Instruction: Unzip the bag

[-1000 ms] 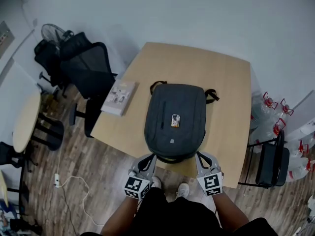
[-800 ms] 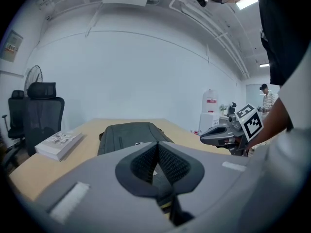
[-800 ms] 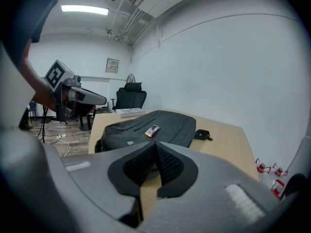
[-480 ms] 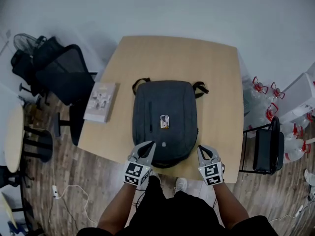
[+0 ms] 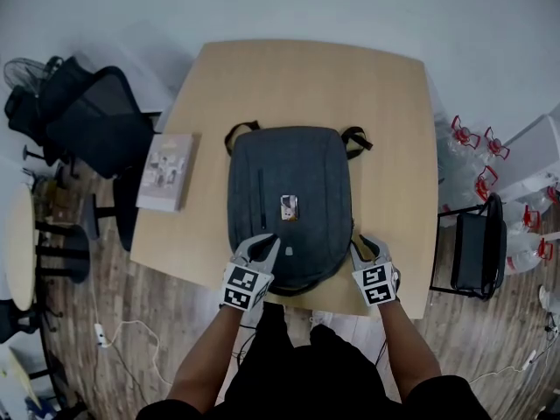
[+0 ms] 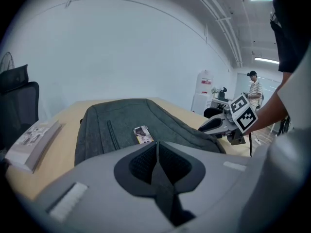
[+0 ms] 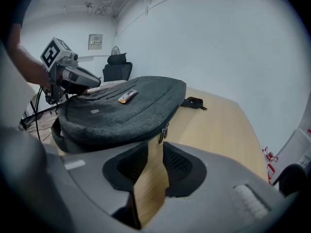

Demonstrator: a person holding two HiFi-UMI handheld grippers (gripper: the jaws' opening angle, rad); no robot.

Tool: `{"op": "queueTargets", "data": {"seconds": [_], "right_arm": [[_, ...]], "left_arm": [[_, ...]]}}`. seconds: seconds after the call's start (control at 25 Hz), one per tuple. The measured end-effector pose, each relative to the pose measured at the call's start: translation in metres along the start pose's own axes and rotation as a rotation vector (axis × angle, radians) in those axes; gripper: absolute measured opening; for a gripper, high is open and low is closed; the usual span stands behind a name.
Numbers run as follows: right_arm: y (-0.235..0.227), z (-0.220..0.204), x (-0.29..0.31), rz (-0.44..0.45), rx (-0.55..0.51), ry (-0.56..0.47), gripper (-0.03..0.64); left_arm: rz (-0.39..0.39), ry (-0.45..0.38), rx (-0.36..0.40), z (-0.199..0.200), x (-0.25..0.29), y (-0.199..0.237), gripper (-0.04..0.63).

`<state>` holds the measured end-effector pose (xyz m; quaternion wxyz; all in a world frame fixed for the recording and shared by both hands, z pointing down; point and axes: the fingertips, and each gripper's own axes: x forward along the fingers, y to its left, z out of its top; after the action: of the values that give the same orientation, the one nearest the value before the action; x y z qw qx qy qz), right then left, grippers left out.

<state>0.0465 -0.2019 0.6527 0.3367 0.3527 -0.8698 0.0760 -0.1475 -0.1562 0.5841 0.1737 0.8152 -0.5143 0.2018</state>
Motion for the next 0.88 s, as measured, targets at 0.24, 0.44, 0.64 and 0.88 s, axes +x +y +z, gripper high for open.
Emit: {"op": "queueTargets", "data": {"seconds": [0.24,0.44,0.64,0.88], "right_arm": [[-0.01,0.003,0.013,0.002,-0.026,0.028,0.117],[-0.007,0.008,0.021,0.031,-0.089,0.036,0.118],[-0.01,0.007,0.029,0.03,-0.104,0.059,0.124],[-0.009,0.009,0.036,0.018,-0.144,0.054,0.103]], "left_arm": [[-0.043,0.094,-0.006,-0.017,0.018,0.001,0.088],[-0.084,0.16,0.046,-0.029,0.03,-0.004,0.118],[-0.113,0.199,0.077,-0.036,0.033,-0.012,0.118],[-0.11,0.194,0.072,-0.037,0.033,-0.011,0.117]]}}
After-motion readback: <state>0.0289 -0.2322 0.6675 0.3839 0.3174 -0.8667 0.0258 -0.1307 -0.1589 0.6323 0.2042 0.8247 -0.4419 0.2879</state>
